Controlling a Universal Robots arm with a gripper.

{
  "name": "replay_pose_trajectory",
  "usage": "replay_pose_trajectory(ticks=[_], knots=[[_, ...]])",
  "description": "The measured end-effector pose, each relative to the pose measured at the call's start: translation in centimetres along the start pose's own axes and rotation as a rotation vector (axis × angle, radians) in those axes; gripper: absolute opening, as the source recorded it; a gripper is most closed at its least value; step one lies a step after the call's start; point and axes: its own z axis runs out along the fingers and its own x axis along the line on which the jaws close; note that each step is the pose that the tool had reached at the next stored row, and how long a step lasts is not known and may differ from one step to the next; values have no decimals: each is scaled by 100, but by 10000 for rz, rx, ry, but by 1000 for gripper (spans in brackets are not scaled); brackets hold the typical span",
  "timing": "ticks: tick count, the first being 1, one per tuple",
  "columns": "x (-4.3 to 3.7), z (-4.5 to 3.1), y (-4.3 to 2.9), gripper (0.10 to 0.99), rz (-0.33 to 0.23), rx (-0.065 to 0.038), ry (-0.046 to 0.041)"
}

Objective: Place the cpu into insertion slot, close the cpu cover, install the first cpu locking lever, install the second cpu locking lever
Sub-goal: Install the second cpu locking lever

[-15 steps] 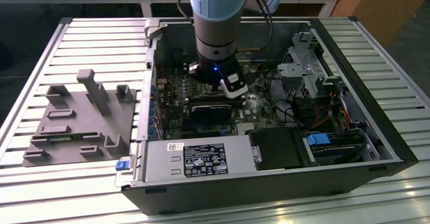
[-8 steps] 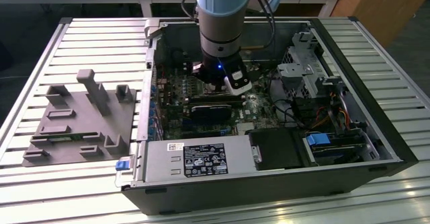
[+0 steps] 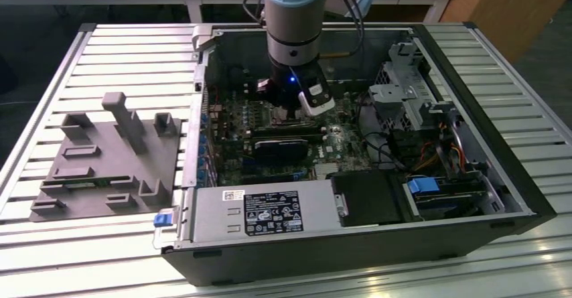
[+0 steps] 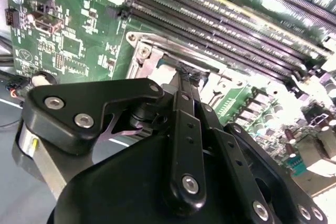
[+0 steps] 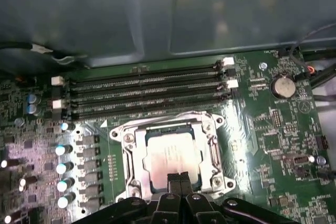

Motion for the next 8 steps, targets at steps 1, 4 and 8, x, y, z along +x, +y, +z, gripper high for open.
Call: replay_pose_trajectory(ticks=[1,4,8], knots=[[3,5,28,102,-4,55,-8],[17,20,113,102,-11,145,-21],[27,32,181,102,-16,208,-31]])
